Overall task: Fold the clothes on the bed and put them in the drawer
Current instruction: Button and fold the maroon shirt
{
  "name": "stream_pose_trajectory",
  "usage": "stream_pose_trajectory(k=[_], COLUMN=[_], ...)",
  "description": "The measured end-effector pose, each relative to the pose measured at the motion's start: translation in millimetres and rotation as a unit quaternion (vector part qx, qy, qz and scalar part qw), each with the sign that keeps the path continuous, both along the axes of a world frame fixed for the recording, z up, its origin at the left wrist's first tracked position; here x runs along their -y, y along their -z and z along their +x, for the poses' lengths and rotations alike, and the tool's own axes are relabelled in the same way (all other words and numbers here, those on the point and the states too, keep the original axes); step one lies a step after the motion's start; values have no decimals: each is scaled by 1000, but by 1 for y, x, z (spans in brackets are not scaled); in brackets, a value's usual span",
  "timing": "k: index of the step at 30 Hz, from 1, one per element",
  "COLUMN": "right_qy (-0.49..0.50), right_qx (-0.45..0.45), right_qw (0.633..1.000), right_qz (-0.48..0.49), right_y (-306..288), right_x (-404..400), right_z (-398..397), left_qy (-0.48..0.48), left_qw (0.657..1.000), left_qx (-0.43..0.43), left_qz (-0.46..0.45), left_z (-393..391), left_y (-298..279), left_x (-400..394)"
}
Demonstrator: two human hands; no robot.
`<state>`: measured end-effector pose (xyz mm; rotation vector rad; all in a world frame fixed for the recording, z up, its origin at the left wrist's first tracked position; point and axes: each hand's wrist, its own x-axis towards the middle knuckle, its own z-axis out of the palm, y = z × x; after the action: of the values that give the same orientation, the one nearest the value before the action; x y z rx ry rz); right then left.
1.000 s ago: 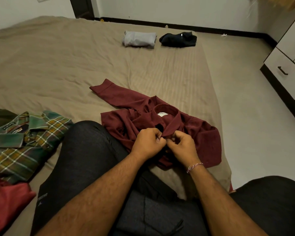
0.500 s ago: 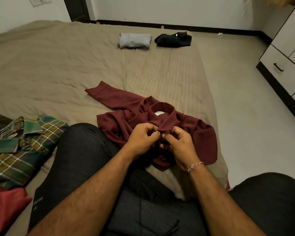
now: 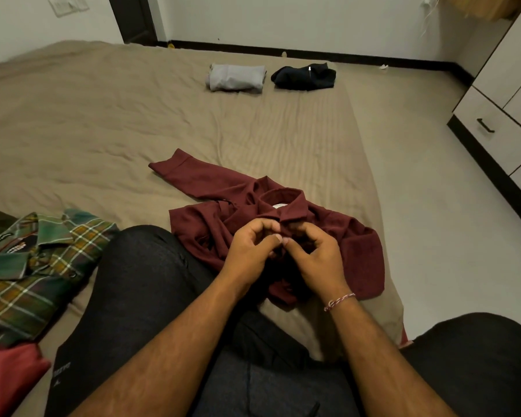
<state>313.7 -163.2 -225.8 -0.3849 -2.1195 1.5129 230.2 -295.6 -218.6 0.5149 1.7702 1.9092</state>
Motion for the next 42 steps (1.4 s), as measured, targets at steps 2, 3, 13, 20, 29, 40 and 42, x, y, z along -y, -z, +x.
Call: stream_pose_trajectory(k=[2, 3, 13, 20, 29, 40, 42], right_qy=[38, 50, 153, -116, 82, 257, 221], right_qx=[-20, -24, 56, 175, 112, -151, -28], right_qw=[999, 997, 986, 970, 982, 857, 883], right_qz=[-34, -48, -17, -123, -125, 422, 414], right_y=[-5, -7, -15, -80, -166, -175, -107], right_x=[-1, -3, -7, -61, -154, -119, -106], right_z=[1, 3, 10, 2, -93, -78, -58], left_qy=[42, 54, 1, 134, 153, -197, -161], left_qw=[991, 971, 909, 883, 745, 725, 759], left_qx=[-120, -215, -391, -405, -540, -646, -594], left_qz=[-48, -95, -144, -195, -360, -137, -210], left_z=[2, 4, -20, -114, -223, -134, -109], left_y=[1, 3, -27, -103, -198, -172, -95], left_x=[5, 6, 13, 16, -70, -69, -50])
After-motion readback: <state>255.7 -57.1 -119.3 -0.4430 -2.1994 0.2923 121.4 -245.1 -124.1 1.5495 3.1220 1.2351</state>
